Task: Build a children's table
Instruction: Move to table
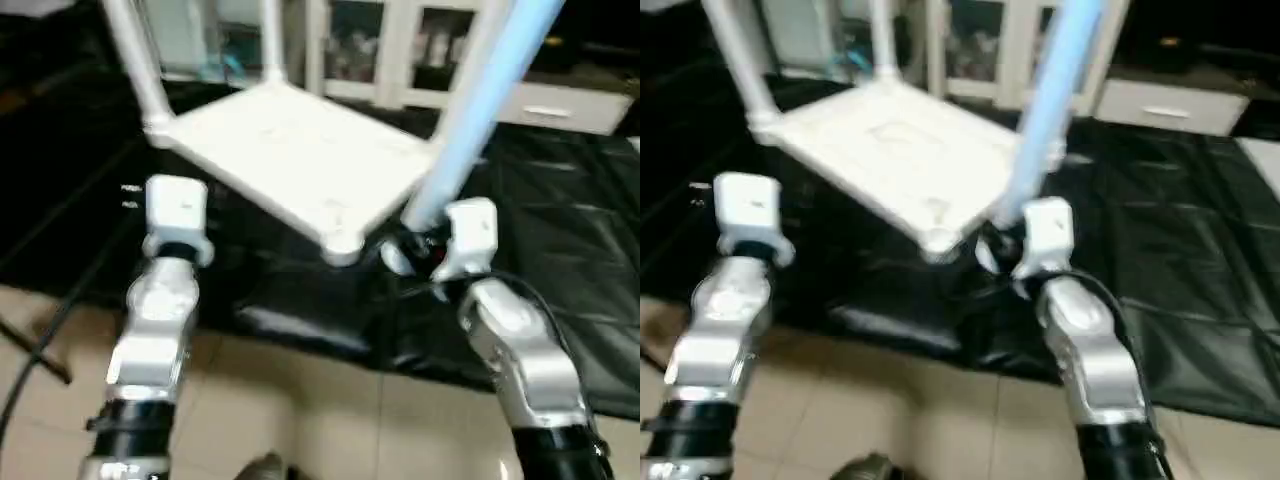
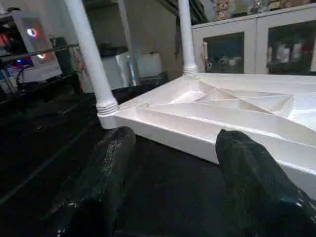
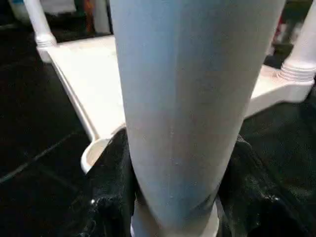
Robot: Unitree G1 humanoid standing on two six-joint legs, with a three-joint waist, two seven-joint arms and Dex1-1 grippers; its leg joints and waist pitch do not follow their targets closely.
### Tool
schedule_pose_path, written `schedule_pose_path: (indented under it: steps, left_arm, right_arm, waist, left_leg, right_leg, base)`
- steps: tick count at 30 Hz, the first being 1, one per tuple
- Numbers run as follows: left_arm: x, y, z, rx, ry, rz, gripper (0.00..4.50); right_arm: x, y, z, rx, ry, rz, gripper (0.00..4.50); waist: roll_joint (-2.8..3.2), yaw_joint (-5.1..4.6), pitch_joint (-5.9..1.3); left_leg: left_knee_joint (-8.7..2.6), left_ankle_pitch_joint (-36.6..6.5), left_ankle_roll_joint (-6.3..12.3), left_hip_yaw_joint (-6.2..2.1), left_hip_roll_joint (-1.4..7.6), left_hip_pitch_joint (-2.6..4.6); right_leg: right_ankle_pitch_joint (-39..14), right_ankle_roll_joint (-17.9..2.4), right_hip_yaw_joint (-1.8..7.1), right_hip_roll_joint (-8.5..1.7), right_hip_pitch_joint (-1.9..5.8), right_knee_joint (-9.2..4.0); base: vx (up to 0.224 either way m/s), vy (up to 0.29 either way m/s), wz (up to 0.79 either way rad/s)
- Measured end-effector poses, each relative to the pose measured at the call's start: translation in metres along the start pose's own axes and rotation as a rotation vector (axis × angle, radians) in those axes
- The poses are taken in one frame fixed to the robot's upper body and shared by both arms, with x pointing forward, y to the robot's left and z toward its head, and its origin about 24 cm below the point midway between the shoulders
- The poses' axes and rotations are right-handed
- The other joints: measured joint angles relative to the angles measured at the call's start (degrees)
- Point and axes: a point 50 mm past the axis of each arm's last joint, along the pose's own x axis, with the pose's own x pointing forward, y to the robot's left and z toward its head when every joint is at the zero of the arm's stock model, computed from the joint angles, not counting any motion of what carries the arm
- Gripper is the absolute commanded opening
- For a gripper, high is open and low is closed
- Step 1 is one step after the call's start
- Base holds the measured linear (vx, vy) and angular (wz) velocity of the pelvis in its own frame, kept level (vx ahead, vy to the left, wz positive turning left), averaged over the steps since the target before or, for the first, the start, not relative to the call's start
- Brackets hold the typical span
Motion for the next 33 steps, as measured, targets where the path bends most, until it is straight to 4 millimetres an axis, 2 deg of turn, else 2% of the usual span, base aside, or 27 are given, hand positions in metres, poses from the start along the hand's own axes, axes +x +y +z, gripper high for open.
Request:
schedule_pose_path:
  steps: [1, 2, 3, 4, 6, 7, 8, 9, 10, 11, 12, 13, 16, 18, 21, 22, 23, 24, 25, 26, 27, 28, 29, 30, 31, 32, 33]
  left_arm:
    - [0.000, -0.002, 0.001, 0.001, -0.003, -0.006, 3.05]
    - [0.002, -0.002, 0.002, 0.006, -0.007, -0.008, 3.05]
    - [0.002, 0.000, 0.000, 0.012, 0.003, -0.005, 3.05]
    - [0.003, 0.002, -0.005, 0.021, 0.022, -0.001, 3.05]
    - [0.005, 0.005, -0.006, 0.032, 0.032, 0.009, 3.05]
    - [0.006, 0.006, -0.005, 0.030, 0.031, 0.016, 3.05]
    - [0.006, 0.005, -0.005, 0.026, 0.031, 0.016, 3.05]
    - [0.006, 0.004, -0.005, 0.021, 0.032, 0.014, 3.05]
    - [0.006, 0.003, -0.006, 0.017, 0.033, 0.013, 3.05]
    - [0.006, 0.000, -0.006, 0.009, 0.035, 0.007, 3.05]
    - [0.006, -0.002, -0.006, -0.001, 0.035, -0.001, 3.05]
    - [0.005, -0.008, -0.007, -0.021, 0.038, -0.019, 3.05]
    - [0.004, -0.021, -0.004, -0.079, 0.010, -0.084, 3.05]
    - [0.004, -0.019, -0.004, -0.082, 0.001, -0.083, 3.05]
    - [0.001, -0.015, -0.007, -0.096, -0.007, -0.074, 3.05]
    - [-0.002, -0.013, -0.009, -0.098, -0.008, -0.071, 3.05]
    - [-0.005, -0.013, -0.013, -0.100, 0.000, -0.073, 3.05]
    - [-0.008, -0.009, -0.016, -0.098, 0.010, -0.066, 3.05]
    - [-0.009, -0.004, -0.019, -0.093, 0.019, -0.052, 3.05]
    - [-0.009, -0.002, -0.018, -0.086, 0.014, -0.047, 3.05]
    - [-0.009, 0.001, -0.015, -0.077, 0.001, -0.043, 3.05]
    - [-0.008, 0.001, -0.012, -0.076, -0.014, -0.044, 3.05]
    - [-0.009, 0.000, -0.012, -0.085, -0.017, -0.047, 3.05]
    - [-0.011, -0.004, -0.015, -0.088, -0.006, -0.059, 3.05]
    - [-0.011, -0.009, -0.016, -0.093, 0.002, -0.077, 3.05]
    - [-0.010, -0.011, -0.016, -0.097, 0.000, -0.085, 3.05]
    - [-0.010, -0.011, -0.014, -0.098, -0.006, -0.086, 3.05]
  right_arm:
    - [0.000, -0.001, 0.000, -0.009, 0.000, -0.005, 1.86]
    - [0.000, -0.003, 0.002, -0.011, -0.009, -0.015, 1.86]
    - [0.001, -0.001, 0.001, -0.002, -0.010, -0.014, 1.86]
    - [0.003, 0.007, 0.000, 0.005, -0.008, 0.011, 1.86]
    - [0.005, 0.014, -0.001, 0.008, -0.009, 0.032, 1.86]
    - [0.005, 0.014, 0.001, 0.004, -0.017, 0.029, 1.86]
    - [0.003, 0.012, 0.003, -0.001, -0.022, 0.021, 1.86]
    - [0.001, 0.011, 0.006, -0.005, -0.028, 0.014, 1.86]
    - [-0.001, 0.010, 0.009, -0.011, -0.038, 0.006, 1.86]
    - [-0.004, 0.008, 0.009, -0.016, -0.041, -0.001, 1.86]
    - [-0.007, 0.006, 0.009, -0.022, -0.039, -0.008, 1.86]
    - [-0.011, 0.000, 0.004, -0.025, -0.018, -0.030, 1.86]
    - [-0.019, -0.014, -0.009, 0.000, 0.031, -0.089, 1.86]
    - [-0.018, -0.014, -0.008, 0.006, 0.023, -0.088, 1.86]
    - [-0.013, -0.008, -0.004, 0.041, 0.010, -0.063, 1.86]
    - [-0.011, -0.006, -0.001, 0.049, 0.001, -0.052, 1.86]
    - [-0.008, -0.004, 0.002, 0.054, -0.010, -0.041, 1.86]
    - [-0.005, -0.001, 0.005, 0.048, -0.015, -0.021, 1.86]
    - [-0.002, 0.003, 0.009, 0.041, -0.027, 0.003, 1.86]
    - [-0.001, 0.004, 0.010, 0.041, -0.032, 0.010, 1.86]
    - [-0.001, 0.004, 0.008, 0.046, -0.031, 0.008, 1.86]
    - [-0.002, 0.002, 0.006, 0.052, -0.025, -0.003, 1.86]
    - [-0.002, -0.003, 0.003, 0.063, -0.017, -0.025, 1.86]
    - [-0.002, -0.005, 0.003, 0.067, -0.016, -0.040, 1.86]
    - [-0.003, -0.007, 0.003, 0.069, -0.017, -0.053, 1.86]
    - [-0.005, -0.009, 0.001, 0.072, -0.013, -0.062, 1.86]
    - [-0.006, -0.009, -0.001, 0.074, -0.007, -0.065, 1.86]
  waist:
    - [1.10, -0.19, -0.13]
    - [1.97, -1.01, 0.11]
    - [2.11, -2.10, 0.25]
    - [2.39, -2.59, 0.31]
    - [2.55, -2.63, 0.29]
    - [2.64, -2.49, 0.20]
    - [3.13, -2.40, -0.09]
    - [3.25, -2.37, -0.33]
    - [3.02, -2.36, -0.49]
    - [2.80, -2.36, -0.63]
    - [2.45, -2.33, -0.81]
    - [2.51, -1.97, -0.67]
    - [2.61, -2.01, -0.63]
    - [2.50, -2.52, -0.58]
    - [2.02, -3.18, -0.04]
    - [2.06, -3.65, 0.28]
    - [2.25, -4.11, 0.64]
    - [2.53, -4.24, 0.90]
    - [2.56, -4.16, 1.11]
    - [2.23, -4.13, 1.33]
    - [1.31, -4.02, 1.44]
    - [0.29, -4.19, 1.29]
    - [-0.87, -4.08, 1.10]
    - [-0.51, -3.76, 1.12]
    - [-0.17, -3.27, 1.06]
    - [0.23, -2.87, 0.84]
    - [0.31, -2.60, 0.79]
  left_leg:
    - [-4.71, -0.2, -0.34, -0.31, 2.43, 2.53]
    - [-7.36, 0.6, -3.69, 0.55, 4.31, 3.82]
    - [-7.43, 1.0, -3.03, 1.37, 4.50, 3.54]
    - [-7.42, 1.2, -2.76, 1.96, 4.39, 3.42]
    - [-7.63, 1.5, -2.78, 2.11, 4.35, 3.17]
    - [-8.11, 2.1, -2.06, 2.12, 4.44, 2.86]
    - [-8.70, 3.0, -1.20, 2.17, 4.78, 2.28]
    - [-9.21, 3.6, -0.81, 2.44, 4.77, 1.87]
    - [-9.53, 4.2, -0.35, 3.26, 4.68, 1.51]
    - [-9.56, 4.4, 0.20, 3.61, 4.39, 1.15]
    - [-9.57, 4.6, 0.27, 4.03, 3.85, 0.61]
    - [-10.19, 4.9, 0.13, 4.66, 3.58, 0.51]
    - [-11.86, 5.9, -0.29, 5.56, 3.81, 1.00]
    - [-11.92, 6.5, -0.37, 5.65, 4.16, 1.02]
    - [-12.10, 6.4, -0.42, 5.87, 4.43, 2.17]
    - [-12.30, 6.3, -0.50, 5.87, 4.57, 2.87]
    - [-12.45, 5.5, -0.75, 5.83, 4.95, 3.84]
    - [-12.58, 4.9, -1.08, 6.50, 5.67, 5.03]
    - [-12.82, 4.5, -1.31, 7.21, 6.06, 6.56]
    - [-12.96, 4.5, -1.31, 8.13, 6.18, 7.65]
    - [-13.20, 4.5, -1.35, 8.36, 5.62, 8.05]
    - [-13.18, 4.3, -1.53, 8.44, 5.40, 8.31]
    - [-12.95, 3.2, -2.07, 8.41, 5.42, 9.10]
    - [-11.64, 0.9, -1.06, 8.13, 5.48, 8.81]
    - [-8.22, -0.9, 0.68, 7.06, 5.18, 7.29]
    - [-5.84, -1.0, 1.03, 6.12, 4.42, 5.99]
    - [-5.70, -0.8, 1.42, 5.57, 4.00, 5.21]
  right_leg:
    - [1.7, 0.5, 0.00, 0.02, 0.68, -2.02]
    - [2.3, 0.7, -0.68, 0.12, 1.26, -2.94]
    - [2.2, -0.7, -0.09, 0.42, 1.34, -3.56]
    - [1.8, -2.7, -0.19, 0.85, 1.80, -3.62]
    - [1.9, -2.9, -1.01, 2.29, 2.82, -2.90]
    - [1.8, -2.7, -1.81, 3.15, 2.60, -1.06]
    - [1.6, -2.3, -2.35, 4.23, 2.23, 0.70]
    - [1.5, -2.2, -2.46, 4.33, 2.24, 0.55]
    - [1.5, -2.0, -2.10, 3.97, 2.34, 0.19]
    - [1.1, -1.3, -1.76, 3.48, 2.69, -1.38]
    - [-0.6, 0.7, -1.13, 2.66, 2.94, -3.45]
    - [-0.2, 0.5, -1.06, 2.03, 2.46, -2.95]
    - [0.4, 0.4, -0.88, 1.93, 2.07, -3.35]
    - [0.8, 0.2, -1.08, 2.07, 1.92, -3.49]
    - [0.8, 0.2, -1.39, 2.02, 2.66, -3.95]
    - [0.8, 0.2, -1.74, 2.00, 3.10, -4.51]
    - [0.6, 0.2, -2.51, 2.01, 4.32, -5.72]
    - [0.3, 0.0, -2.54, 2.35, 5.16, -6.42]
    - [-1.1, -0.1, -2.72, 2.00, 5.72, -5.60]
    - [-2.5, -0.7, -3.07, 1.62, 5.71, -3.62]
    - [-3.4, -0.8, -3.60, 0.51, 6.47, -2.02]
    - [-3.5, -0.6, -3.27, 0.09, 7.04, -1.47]
    - [-3.4, -0.6, -2.83, 0.38, 7.18, -1.80]
    - [-3.5, -0.7, -3.12, 0.43, 7.54, -2.51]
    - [-3.5, -0.7, -3.20, 0.47, 7.78, -3.17]
    - [-3.5, -0.7, -2.97, 0.43, 7.80, -3.67]
    - [-3.4, -0.8, -2.94, 0.52, 8.10, -4.13]
  base:
    - [-0.111, 0.292, 0.03]
    - [-0.111, 0.292, 0.03]
    - [-0.115, 0.299, 0.21]
    - [-0.104, 0.279, 0.26]
    - [-0.086, 0.246, 0.19]
    - [-0.060, 0.125, 0.18]
    - [-0.060, 0.125, 0.18]
    - [-0.064, 0.080, 0.19]
    - [-0.067, 0.033, 0.10]
    - [-0.108, 0.008, 0.11]
    - [-0.079, -0.023, 0.02]
    - [-0.081, -0.048, -0.06]
    - [-0.050, -0.031, -0.05]
    - [-0.066, -0.027, -0.12]
    - [0.000, 0.000, 0.00]
    - [0.000, 0.000, 0.00]
    - [0.000, 0.000, 0.00]
    - [0.005, 0.028, -0.25]
    - [0.038, 0.042, -0.64]
    - [0.038, 0.042, -0.64]
    - [-0.008, 0.003, -0.67]
    - [0.066, -0.089, -0.24]
    - [0.066, -0.089, -0.24]
    - [0.120, -0.108, -0.07]
    - [0.141, -0.037, -0.16]
    - [0.141, -0.037, -0.16]
    - [0.191, -0.003, -0.05]
